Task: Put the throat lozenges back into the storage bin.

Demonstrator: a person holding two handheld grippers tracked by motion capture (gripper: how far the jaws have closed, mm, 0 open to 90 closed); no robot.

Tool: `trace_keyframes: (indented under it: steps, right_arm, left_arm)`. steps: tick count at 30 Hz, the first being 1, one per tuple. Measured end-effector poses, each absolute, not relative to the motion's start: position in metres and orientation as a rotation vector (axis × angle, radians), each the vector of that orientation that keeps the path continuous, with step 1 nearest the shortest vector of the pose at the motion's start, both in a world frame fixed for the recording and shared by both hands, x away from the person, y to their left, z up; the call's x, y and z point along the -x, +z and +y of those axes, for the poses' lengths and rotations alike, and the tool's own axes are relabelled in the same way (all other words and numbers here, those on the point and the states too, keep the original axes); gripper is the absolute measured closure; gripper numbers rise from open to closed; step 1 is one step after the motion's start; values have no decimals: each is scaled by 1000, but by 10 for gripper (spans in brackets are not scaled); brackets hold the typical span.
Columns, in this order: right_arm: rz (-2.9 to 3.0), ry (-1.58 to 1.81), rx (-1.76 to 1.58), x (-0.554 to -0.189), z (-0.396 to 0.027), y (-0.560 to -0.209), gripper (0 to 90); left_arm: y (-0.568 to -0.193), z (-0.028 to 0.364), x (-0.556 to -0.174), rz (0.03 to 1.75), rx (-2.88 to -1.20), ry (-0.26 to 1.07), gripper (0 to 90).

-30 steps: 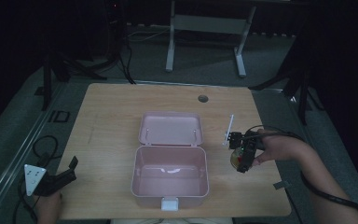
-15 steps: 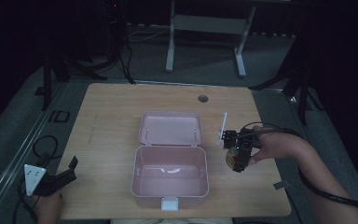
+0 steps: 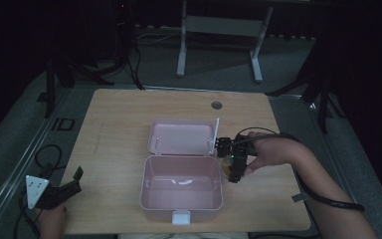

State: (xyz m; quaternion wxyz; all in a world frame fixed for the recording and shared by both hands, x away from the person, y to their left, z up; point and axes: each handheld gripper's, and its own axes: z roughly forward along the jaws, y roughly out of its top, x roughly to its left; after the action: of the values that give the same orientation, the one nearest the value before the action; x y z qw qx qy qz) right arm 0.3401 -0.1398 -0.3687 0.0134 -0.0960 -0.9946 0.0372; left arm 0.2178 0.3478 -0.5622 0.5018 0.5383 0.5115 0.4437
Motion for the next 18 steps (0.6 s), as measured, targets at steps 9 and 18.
trace_keyframes:
  steps: [9, 18]
  right_arm:
    - [-3098, 108, 168, -332, -100, -373, 199]
    - [-3073, 128, 50, -323, -70, -385, 199]
  left_arm:
    - [-562, 348, -218, 1235, -1301, 1070, 4]
    - [-562, 348, -218, 1234, -1299, 1069, 4]
